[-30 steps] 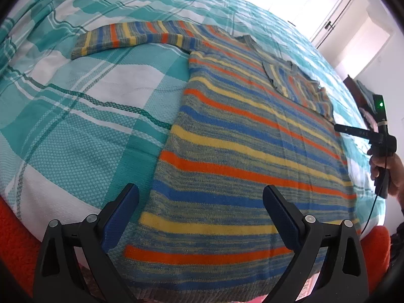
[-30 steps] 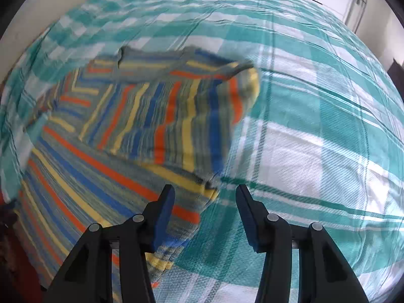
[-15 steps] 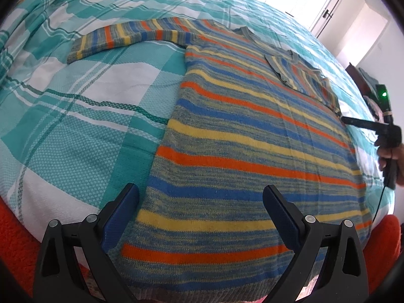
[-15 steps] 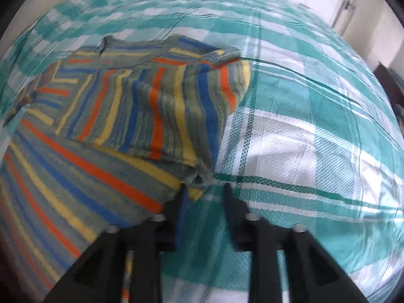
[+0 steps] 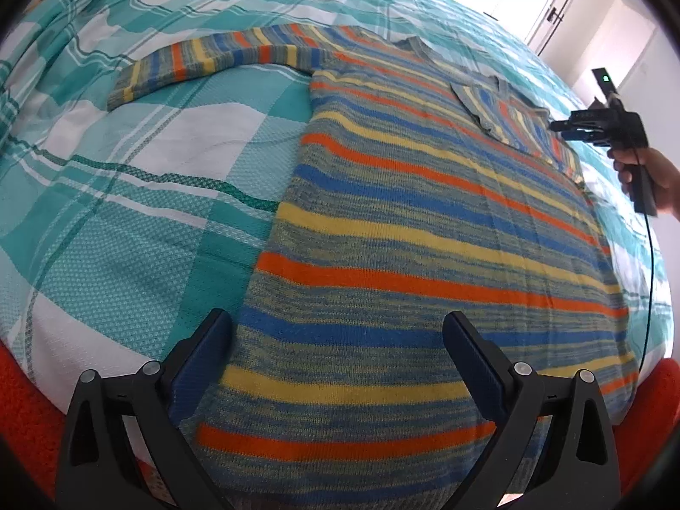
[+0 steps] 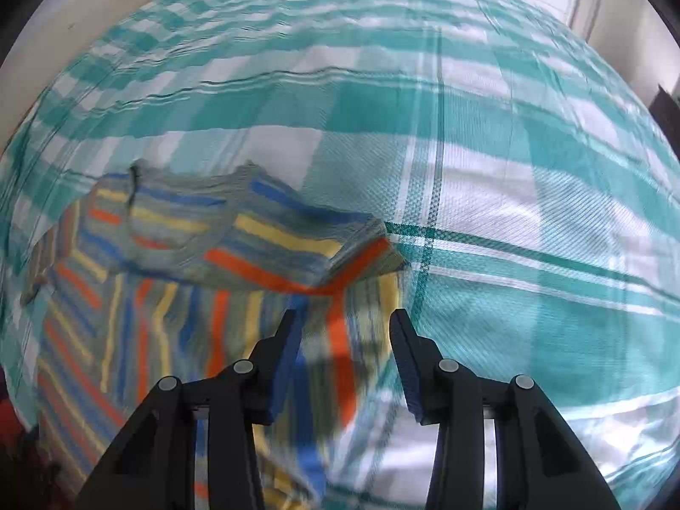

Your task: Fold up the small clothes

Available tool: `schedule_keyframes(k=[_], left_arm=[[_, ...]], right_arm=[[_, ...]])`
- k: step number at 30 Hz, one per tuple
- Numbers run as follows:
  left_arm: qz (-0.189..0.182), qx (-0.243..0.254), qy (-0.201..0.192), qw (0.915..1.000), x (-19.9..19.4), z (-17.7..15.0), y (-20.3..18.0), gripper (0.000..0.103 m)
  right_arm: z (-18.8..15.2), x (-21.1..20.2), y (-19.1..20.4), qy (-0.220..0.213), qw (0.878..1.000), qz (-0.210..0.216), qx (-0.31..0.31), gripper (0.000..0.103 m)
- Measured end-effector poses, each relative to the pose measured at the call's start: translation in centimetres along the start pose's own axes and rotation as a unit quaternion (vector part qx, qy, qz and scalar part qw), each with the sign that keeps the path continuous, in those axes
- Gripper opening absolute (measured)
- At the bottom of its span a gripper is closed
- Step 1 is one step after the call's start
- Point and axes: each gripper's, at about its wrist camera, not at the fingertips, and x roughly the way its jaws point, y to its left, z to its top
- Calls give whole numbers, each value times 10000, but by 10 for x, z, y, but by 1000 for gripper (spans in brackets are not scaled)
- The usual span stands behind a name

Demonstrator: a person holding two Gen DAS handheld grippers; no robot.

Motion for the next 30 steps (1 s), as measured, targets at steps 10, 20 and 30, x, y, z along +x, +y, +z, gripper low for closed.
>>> schedule_keyframes(k=[10, 20, 30], left_arm=[[16, 62, -2, 10000, 4, 2, -1, 99], [66, 168, 28, 9998, 3, -2, -3, 99], [162, 350, 124, 9992, 4, -5, -8, 99]], right_arm=[[-8, -36, 4, -682, 9975, -38, 194, 26], [-79, -26, 6, -285, 9989, 360, 84, 19], [-160, -52, 55, 141, 9955, 763, -549, 24]])
